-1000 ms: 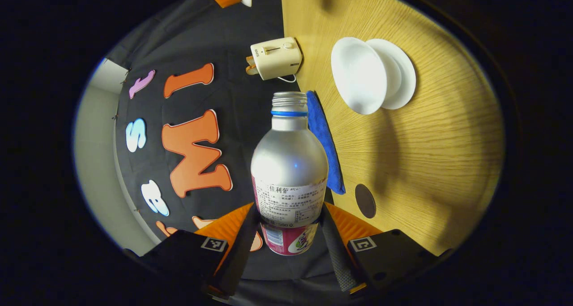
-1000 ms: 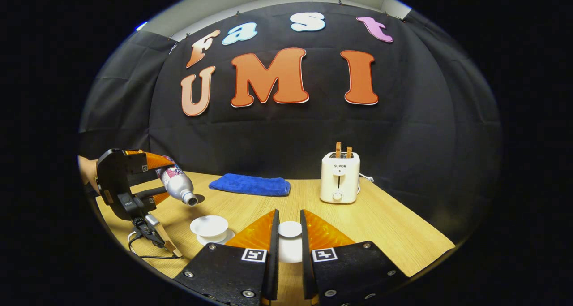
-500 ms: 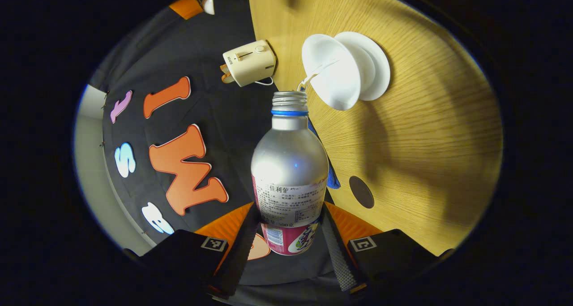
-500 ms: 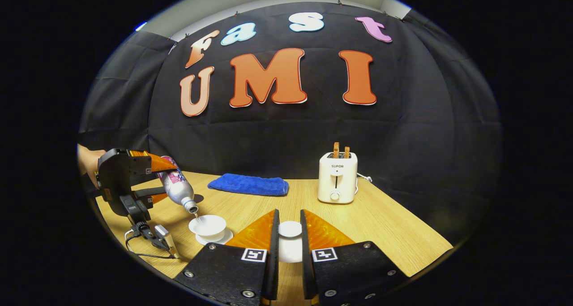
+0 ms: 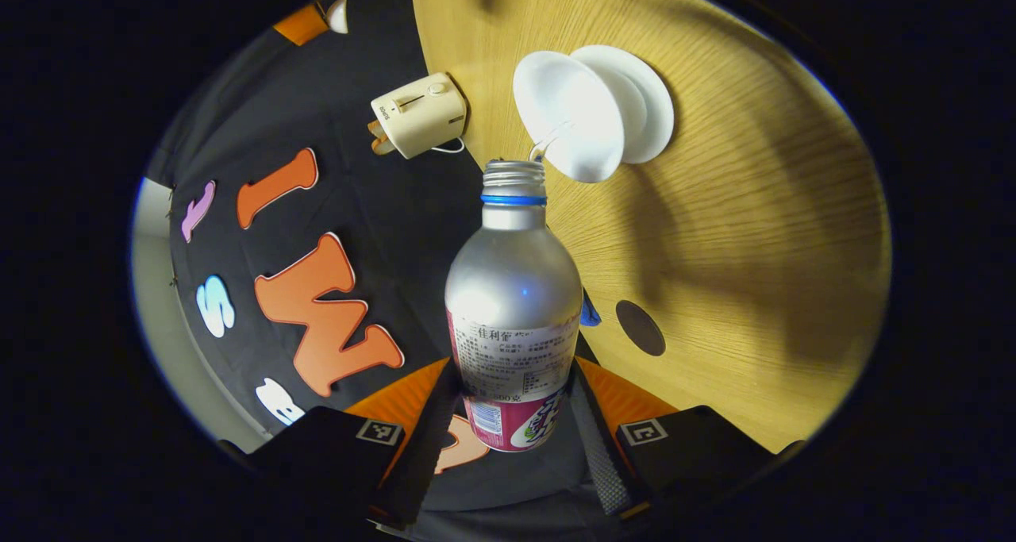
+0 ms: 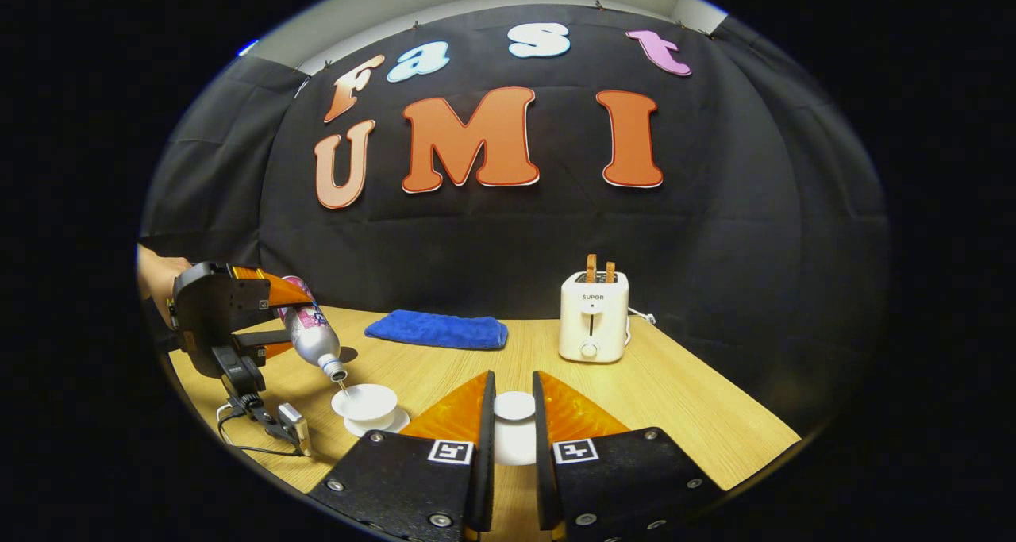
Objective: Open the teacup lid with one hand, grasp the water bottle and pour water into the teacup with the other hand; after pouring, place the water bottle on the coaster and then close the teacup lid.
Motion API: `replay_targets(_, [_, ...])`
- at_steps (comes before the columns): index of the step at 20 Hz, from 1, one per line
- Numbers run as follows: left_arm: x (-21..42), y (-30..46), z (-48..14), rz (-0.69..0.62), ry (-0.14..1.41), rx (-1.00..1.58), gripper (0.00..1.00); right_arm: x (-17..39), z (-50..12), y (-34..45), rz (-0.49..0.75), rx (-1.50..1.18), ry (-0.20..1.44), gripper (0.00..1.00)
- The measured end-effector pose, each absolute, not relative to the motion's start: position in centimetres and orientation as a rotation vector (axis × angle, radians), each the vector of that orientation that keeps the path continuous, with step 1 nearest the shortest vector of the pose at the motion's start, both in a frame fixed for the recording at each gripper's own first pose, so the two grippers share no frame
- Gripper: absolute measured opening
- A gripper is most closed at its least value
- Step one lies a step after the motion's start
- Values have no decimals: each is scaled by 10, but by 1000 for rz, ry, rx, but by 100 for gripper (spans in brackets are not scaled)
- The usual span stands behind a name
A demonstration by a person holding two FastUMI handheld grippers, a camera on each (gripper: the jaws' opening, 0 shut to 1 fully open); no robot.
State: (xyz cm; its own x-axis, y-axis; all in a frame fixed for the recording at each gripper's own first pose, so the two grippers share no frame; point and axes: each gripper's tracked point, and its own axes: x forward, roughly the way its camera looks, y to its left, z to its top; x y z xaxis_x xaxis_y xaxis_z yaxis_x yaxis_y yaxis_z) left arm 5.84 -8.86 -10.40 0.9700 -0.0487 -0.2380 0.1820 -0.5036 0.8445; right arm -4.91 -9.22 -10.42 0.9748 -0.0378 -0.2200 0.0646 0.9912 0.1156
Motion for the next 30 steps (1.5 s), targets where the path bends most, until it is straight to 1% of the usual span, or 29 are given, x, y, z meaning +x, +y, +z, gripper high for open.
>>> replay_targets(3, [62,-91,-95,-276,79,2104,82,-50,-100,-92,-54,113,211,23])
replay_targets(4, [62,-92,-92,-281,72,2120,84,-49,-100,-91,-48,119,214,22])
replay_targets(5, [64,-97,-87,-284,63,2137,84,-50,-101,-91,-48,124,215,22])
replay_targets(6, [64,-99,-81,-283,52,2151,82,-50,-102,-92,-50,124,219,22])
replay_targets(8, [67,-99,-71,-275,41,2167,87,-49,-102,-93,-61,114,219,22])
replay_targets(9, [68,-101,-67,-270,29,2174,85,-50,-100,-93,-62,111,219,22])
replay_targets(10, [67,-103,-65,-270,17,2186,87,-51,-98,-94,-62,111,219,22])
replay_targets(12, [67,-105,-65,-275,14,2199,82,-50,-97,-94,-60,102,209,22])
replay_targets(13, [67,-104,-64,-275,14,2205,84,-50,-98,-94,-60,97,210,22])
replay_targets(14, [67,-104,-67,-276,12,2209,82,-49,-98,-95,-62,95,209,22])
replay_targets(15, [68,-105,-67,-275,9,2216,84,-51,-98,-94,-61,95,211,23])
replay_targets(16, [67,-105,-70,-276,6,2224,82,-51,-99,-94,-60,95,213,23])
replay_targets(17, [67,-106,-71,-275,1,2236,82,-51,-99,-94,-60,94,214,23])
replay_targets(18, [66,-107,-73,-284,-4,2241,87,-51,-100,-94,-57,92,216,22])
replay_targets(19, [66,-108,-77,-291,-5,2245,87,-51,-100,-95,-59,90,215,22])
replay_targets(21, [65,-110,-85,-301,-17,2256,82,-51,-99,-95,-55,90,209,22])
replay_targets(22, [65,-112,-87,-304,-33,2257,84,-51,-99,-95,-54,89,210,22])
replay_targets(23, [66,-115,-86,-298,-47,2257,84,-51,-99,-94,-51,86,211,22])
replay_targets(24, [67,-116,-88,-301,-54,2260,82,-52,-98,-95,-52,84,207,22])
replay_targets(25, [68,-119,-90,-303,-64,2261,84,-51,-96,-94,-50,83,202,22])
replay_targets(26, [69,-121,-92,-299,-71,2261,82,-51,-96,-95,-48,83,200,22])
replay_targets(30, [69,-121,-96,-298,-87,2225,81,-51,-97,-94,-46,80,202,22])
